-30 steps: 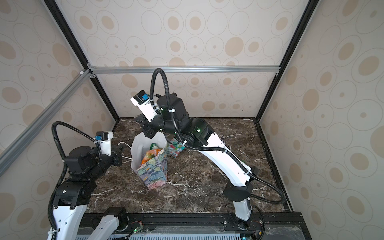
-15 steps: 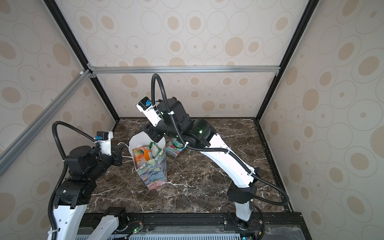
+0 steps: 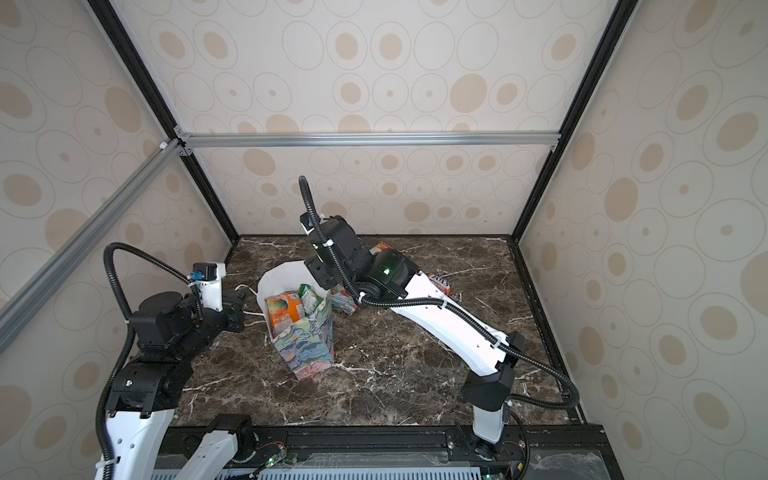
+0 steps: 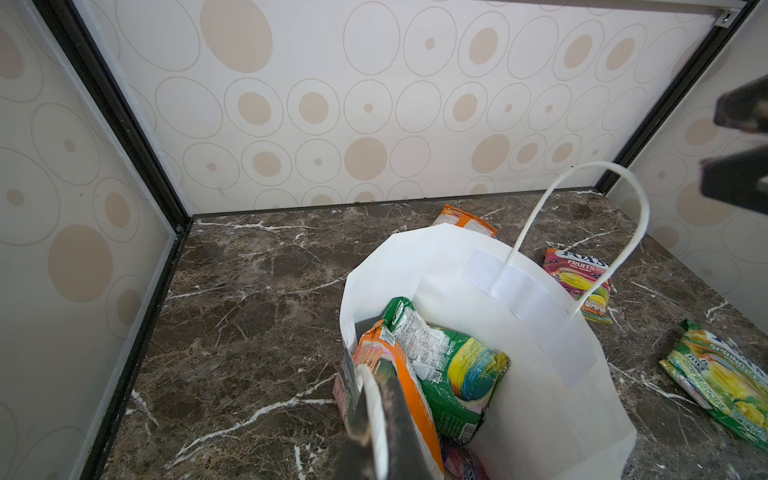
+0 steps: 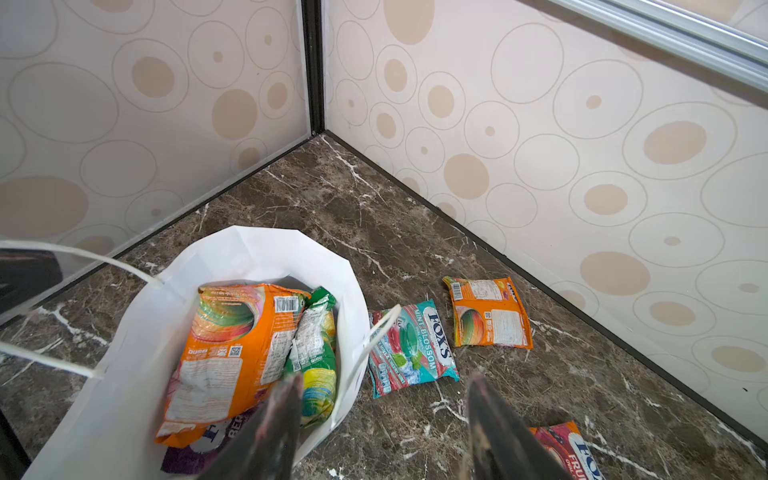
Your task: Place the snacks into the paper bag
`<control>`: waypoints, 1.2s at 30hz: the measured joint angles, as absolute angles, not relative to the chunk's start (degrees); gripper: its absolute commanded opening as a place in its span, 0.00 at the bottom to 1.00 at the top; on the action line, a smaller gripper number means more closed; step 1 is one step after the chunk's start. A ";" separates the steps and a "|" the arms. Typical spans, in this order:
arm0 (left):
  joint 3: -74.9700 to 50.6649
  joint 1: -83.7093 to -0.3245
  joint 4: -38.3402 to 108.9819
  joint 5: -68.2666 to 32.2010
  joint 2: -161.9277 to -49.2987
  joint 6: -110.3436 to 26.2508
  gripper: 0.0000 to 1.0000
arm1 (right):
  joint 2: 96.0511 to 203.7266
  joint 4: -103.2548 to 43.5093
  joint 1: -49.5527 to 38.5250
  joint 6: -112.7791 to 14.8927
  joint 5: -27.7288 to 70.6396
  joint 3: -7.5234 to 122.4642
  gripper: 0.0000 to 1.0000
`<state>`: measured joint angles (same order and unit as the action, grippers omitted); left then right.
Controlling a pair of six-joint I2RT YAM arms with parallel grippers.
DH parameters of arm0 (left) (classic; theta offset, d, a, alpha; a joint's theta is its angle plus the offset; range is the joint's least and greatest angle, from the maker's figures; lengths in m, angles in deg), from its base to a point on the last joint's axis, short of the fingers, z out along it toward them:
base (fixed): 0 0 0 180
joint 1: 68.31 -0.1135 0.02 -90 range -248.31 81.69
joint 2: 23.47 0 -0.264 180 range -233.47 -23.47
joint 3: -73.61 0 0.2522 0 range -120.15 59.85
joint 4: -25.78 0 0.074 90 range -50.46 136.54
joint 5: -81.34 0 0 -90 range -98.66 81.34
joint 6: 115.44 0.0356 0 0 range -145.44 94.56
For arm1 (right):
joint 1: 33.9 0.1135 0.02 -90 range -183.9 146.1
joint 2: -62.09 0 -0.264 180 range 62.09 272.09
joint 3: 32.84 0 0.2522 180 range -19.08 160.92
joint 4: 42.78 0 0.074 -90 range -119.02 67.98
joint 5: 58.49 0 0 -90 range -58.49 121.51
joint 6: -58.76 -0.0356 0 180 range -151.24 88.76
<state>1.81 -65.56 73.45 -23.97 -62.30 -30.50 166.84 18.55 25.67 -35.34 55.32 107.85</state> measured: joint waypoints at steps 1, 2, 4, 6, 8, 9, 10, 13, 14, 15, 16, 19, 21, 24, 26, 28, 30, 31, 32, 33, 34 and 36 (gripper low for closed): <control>1.83 -65.56 73.45 -23.97 -62.30 -30.50 0.02 | 167.12 18.13 25.65 -35.63 55.32 107.85 0.65; 1.83 -65.56 73.45 -23.97 -62.30 -30.50 0.02 | 167.38 17.92 25.61 -35.89 55.32 107.87 0.65; 1.85 -65.56 73.45 -23.97 -62.28 -30.50 0.02 | 168.26 17.33 25.52 -36.41 54.80 107.87 0.66; 1.87 -65.56 73.47 -23.97 -62.23 -30.50 0.02 | 169.15 16.84 25.46 -36.85 54.23 107.87 0.66; 1.87 -65.56 73.47 -23.97 -62.06 -30.50 0.02 | 170.31 16.82 25.46 -37.31 54.36 107.98 0.66; 1.89 -65.56 73.47 -23.97 -61.95 -30.50 0.02 | 170.86 16.87 25.46 -37.46 54.84 108.05 0.65; 1.94 -65.56 73.47 -23.97 -61.82 -30.50 0.02 | 171.43 16.91 25.46 -37.46 55.65 108.05 0.66; 2.03 -65.56 73.50 -23.97 -61.58 -30.50 0.02 | 172.59 17.48 25.41 -37.46 57.86 108.05 0.65; 2.09 -65.56 73.47 -23.97 -61.53 -30.50 0.02 | 172.87 17.74 25.39 -37.46 58.47 108.05 0.63; 2.13 -65.56 73.47 -23.97 -61.53 -30.50 0.02 | 173.09 18.00 25.32 -37.53 58.84 108.05 0.58; 2.20 -65.56 73.47 -23.97 -61.53 -30.50 0.02 | 173.20 18.13 25.30 -37.72 59.01 108.03 0.53; 2.29 -65.56 73.47 -23.97 -61.53 -30.50 0.03 | 173.31 18.13 25.28 -38.12 59.08 108.05 0.27; 2.31 -65.56 73.45 -23.99 -61.53 -30.50 0.03 | 173.29 17.67 25.28 -38.07 58.47 108.05 0.09; 2.31 -65.56 73.45 -24.02 -61.56 -30.50 0.02 | 173.29 17.13 25.28 -37.33 57.57 108.05 0.00; 2.31 -65.56 73.45 -23.99 -61.67 -30.50 0.02 | 173.29 16.82 25.28 -37.07 56.89 108.16 0.00; 2.31 -65.56 73.43 -24.02 -62.08 -30.54 0.01 | 173.29 16.56 25.28 -36.43 56.35 108.16 0.00; 2.05 -65.56 73.43 -23.99 -63.52 -30.70 0.00 | 173.26 15.64 25.28 -35.58 55.23 108.14 0.00; 1.68 -65.56 73.52 -23.99 -64.44 -30.78 0.00 | 173.15 15.03 25.28 -35.19 54.71 107.87 0.00; 1.13 -65.56 73.45 -23.99 -65.82 -31.02 0.00 | 172.69 14.18 25.28 -34.66 53.88 107.22 0.00; 0.47 -65.56 73.45 -24.02 -67.22 -31.24 0.00 | 171.95 13.04 25.28 -34.07 53.11 105.99 0.00; -0.20 -65.56 73.41 -24.17 -68.22 -31.48 0.00 | 171.16 12.01 25.30 -33.59 52.55 104.66 0.00; -1.65 -65.56 72.86 -24.74 -70.45 -31.83 0.00 | 168.67 9.39 25.35 -32.37 51.15 100.64 0.00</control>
<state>-1.65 -65.56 72.86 -24.74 -70.45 -31.83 168.67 9.39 25.35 -32.37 51.15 100.64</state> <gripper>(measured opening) 0.048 0.043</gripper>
